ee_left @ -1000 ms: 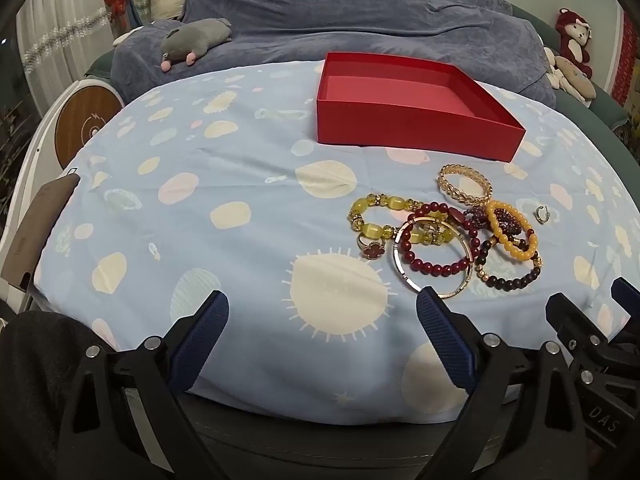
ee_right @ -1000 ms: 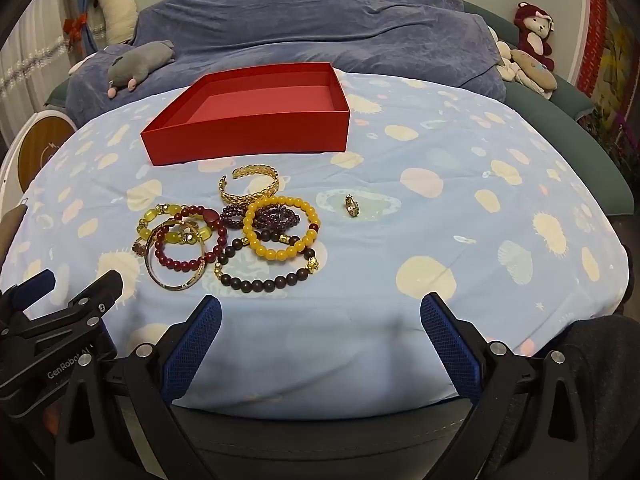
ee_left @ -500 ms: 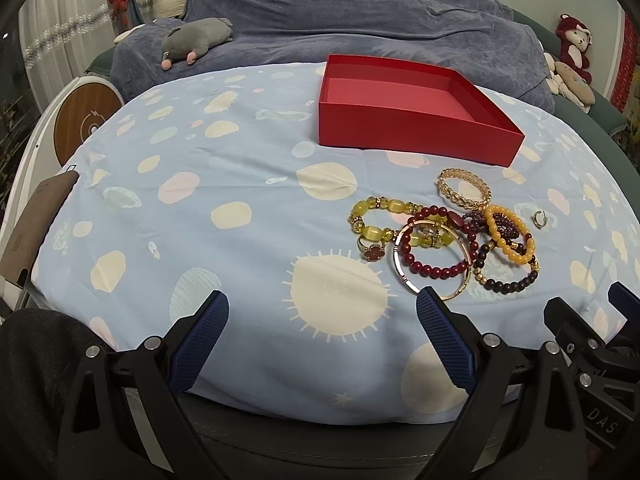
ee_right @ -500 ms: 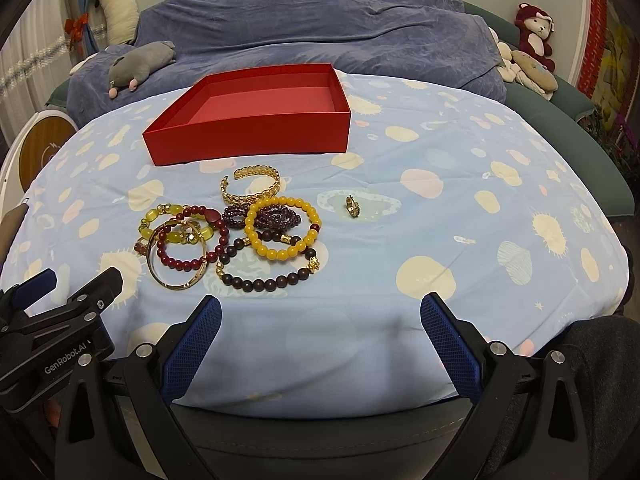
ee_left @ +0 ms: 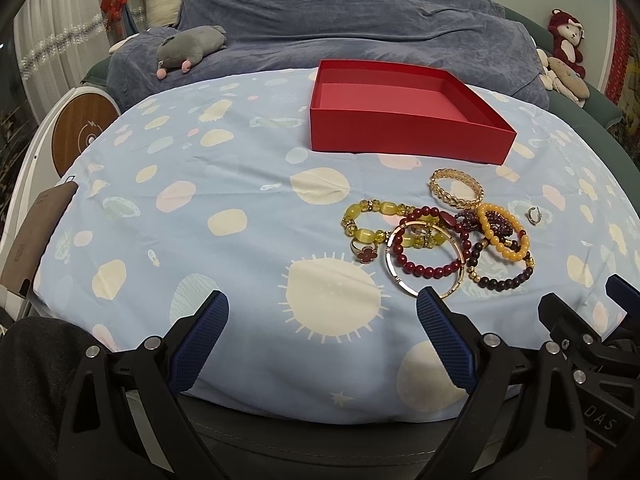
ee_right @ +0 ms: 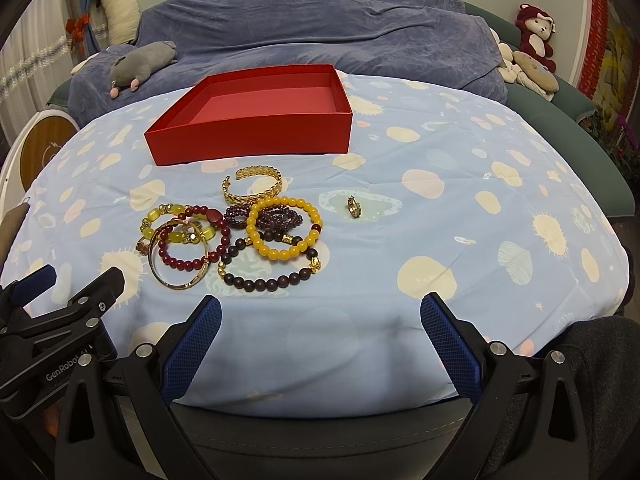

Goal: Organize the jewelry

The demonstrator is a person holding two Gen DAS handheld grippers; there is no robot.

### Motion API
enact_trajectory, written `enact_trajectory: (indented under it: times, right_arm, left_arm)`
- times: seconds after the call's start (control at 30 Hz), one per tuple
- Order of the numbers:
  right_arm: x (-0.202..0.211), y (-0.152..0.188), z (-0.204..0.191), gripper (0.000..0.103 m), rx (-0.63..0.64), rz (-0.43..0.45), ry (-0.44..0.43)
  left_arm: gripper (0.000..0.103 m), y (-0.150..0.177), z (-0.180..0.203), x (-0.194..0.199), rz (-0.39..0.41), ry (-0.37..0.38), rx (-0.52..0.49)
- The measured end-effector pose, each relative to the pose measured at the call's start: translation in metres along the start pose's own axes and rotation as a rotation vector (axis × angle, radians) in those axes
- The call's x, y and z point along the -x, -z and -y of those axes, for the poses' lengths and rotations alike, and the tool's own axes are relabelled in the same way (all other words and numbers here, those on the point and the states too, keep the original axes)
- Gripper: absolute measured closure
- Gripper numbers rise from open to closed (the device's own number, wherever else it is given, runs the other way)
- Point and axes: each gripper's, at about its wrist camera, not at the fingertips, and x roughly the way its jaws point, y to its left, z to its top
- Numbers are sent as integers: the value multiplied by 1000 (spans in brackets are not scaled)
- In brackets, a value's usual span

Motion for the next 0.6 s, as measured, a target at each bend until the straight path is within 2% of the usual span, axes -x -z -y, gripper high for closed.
enact_trajectory:
  times: [0.6]
  right_arm:
    - [0,0,0,7,-1,1,0]
  left_arm:
    - [12,1,1,2,4,4,7]
